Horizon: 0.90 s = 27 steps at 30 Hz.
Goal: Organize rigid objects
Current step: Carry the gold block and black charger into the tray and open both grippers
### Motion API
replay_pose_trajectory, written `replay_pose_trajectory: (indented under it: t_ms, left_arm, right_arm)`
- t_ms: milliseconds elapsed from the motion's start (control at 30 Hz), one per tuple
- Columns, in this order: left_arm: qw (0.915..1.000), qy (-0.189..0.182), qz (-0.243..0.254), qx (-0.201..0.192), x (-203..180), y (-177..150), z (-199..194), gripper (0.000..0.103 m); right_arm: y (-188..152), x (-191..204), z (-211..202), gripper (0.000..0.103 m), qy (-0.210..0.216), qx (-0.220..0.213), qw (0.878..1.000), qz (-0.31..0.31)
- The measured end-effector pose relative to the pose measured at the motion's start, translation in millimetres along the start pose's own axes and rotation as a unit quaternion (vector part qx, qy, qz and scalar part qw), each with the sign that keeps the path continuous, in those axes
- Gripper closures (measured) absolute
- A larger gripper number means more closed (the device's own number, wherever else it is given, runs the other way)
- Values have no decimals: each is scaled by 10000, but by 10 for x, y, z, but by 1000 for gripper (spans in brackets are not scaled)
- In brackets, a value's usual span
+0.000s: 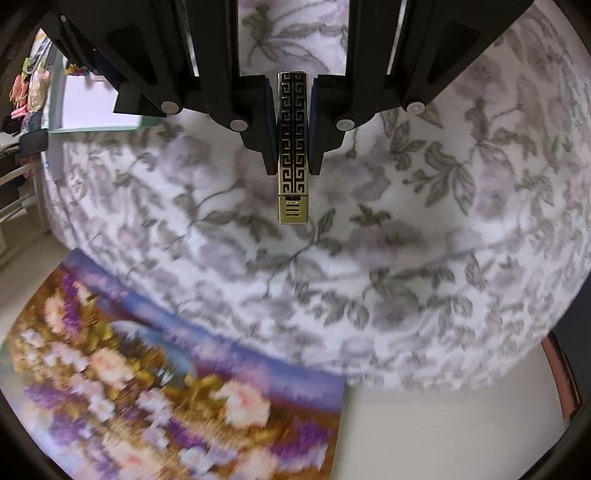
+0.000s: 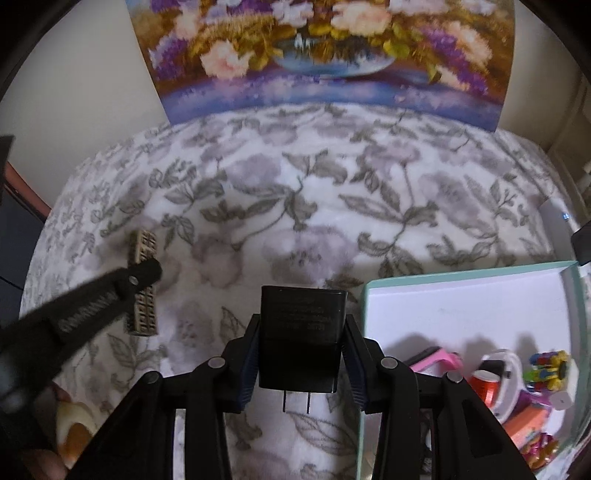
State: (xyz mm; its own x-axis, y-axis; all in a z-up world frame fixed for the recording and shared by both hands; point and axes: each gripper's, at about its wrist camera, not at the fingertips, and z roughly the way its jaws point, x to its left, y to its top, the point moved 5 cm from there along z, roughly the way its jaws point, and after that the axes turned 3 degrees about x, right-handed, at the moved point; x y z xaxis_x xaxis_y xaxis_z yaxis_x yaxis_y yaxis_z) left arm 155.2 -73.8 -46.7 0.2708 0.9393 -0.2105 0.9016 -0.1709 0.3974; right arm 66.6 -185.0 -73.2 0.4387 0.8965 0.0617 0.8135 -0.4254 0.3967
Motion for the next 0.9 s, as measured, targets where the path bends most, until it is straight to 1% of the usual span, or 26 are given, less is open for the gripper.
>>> replay_pose_trajectory:
  t_ms: [233, 500, 667, 900]
  left_arm:
    - [9992, -169, 187, -324, -162, -59, -499, 87]
    - [9972, -271, 495, -494, -487, -200, -806, 87]
    - [9950, -397, 747, -527, -740, -388, -954, 87]
    - [9902, -591, 1180, -447, -1106, -804, -1057, 87]
  right_arm:
    - [-70, -167, -326, 59, -233, -111, 9997, 48]
    - [-273, -488, -570, 59, -430, -142, 9987, 214]
    - [-430, -725, -683, 59, -405, -102, 9980, 473]
    - [-681, -1148, -862, 59, -464, -99, 9948, 907]
